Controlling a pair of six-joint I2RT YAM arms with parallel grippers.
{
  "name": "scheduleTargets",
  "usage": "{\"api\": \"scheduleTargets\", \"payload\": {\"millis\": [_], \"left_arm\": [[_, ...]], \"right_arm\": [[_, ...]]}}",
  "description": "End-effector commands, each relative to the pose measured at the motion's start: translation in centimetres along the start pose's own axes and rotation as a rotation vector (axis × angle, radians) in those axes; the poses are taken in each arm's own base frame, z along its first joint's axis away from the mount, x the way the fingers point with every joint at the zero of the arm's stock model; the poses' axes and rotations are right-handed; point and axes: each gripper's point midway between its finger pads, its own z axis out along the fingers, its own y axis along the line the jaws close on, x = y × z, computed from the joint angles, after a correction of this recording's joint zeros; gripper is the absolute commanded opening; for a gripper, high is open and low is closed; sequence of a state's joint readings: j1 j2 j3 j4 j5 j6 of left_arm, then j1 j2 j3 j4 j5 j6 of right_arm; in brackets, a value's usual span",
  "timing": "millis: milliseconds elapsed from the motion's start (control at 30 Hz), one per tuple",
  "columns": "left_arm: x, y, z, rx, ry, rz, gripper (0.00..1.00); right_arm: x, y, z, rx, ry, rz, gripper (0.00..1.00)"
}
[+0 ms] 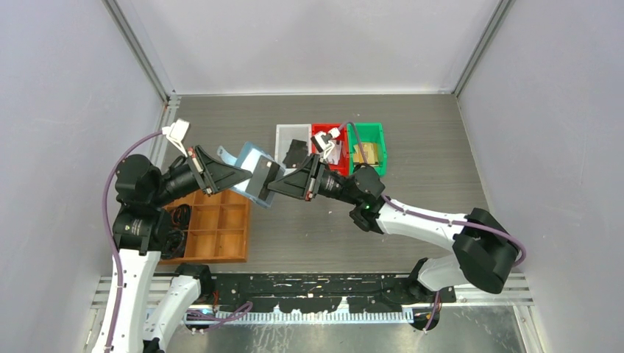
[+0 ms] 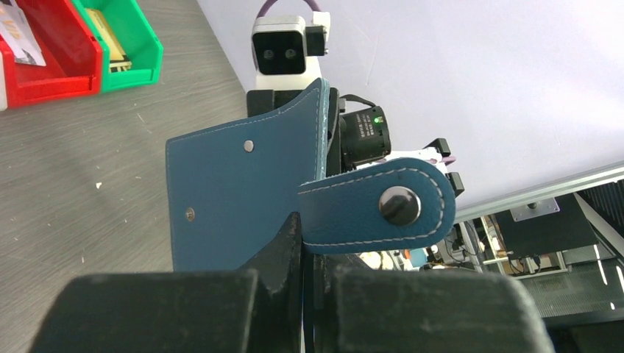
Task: Take the credit cards out of the card holder
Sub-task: Remove the credit card from the card holder.
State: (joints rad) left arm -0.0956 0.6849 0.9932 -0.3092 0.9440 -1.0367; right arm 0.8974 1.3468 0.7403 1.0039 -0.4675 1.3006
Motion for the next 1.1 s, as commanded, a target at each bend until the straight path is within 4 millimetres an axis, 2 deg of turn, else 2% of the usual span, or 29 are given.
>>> {"api": "scheduleTargets", "payload": {"millis": [0,200,533,600,800,1067], "left_arm": [[-1.0,-3.2,-0.6,0.074,-0.030,0.105,0.00],[-0.9,-3.4,-0.7,0.076,-0.026,0.102,0.00],[-1.0,-3.3,-0.6,0.074,-0.029,0.099,0.00],[-1.0,-3.4,-0.6,0.075,-0.030,0.100,0.00],[-1.1,-3.4,-0.7,0.072,-0.034,0.113,0.00],[-1.4,-3.5,-0.8,0.052,-0.048,0.179,0.00]], "right_arm": [[-1.5,2.9,1.1,-0.125,-0.052,0.009,0.36],[-1.9,3.6,1.7,-0.173,-0.059,0.029,0.38],[-2.3,5.8,1.5,-0.277,-0.071,0.038,0.40],[-2.2,6.0,1.4,-0.281,-0.067,0.037,0.36],[-1.8,5.6,1.0,-0.269,-0.068,0.041,0.16],[-0.9,4.0,-0.6,-0.185,-0.067,0.015,0.02]]}}
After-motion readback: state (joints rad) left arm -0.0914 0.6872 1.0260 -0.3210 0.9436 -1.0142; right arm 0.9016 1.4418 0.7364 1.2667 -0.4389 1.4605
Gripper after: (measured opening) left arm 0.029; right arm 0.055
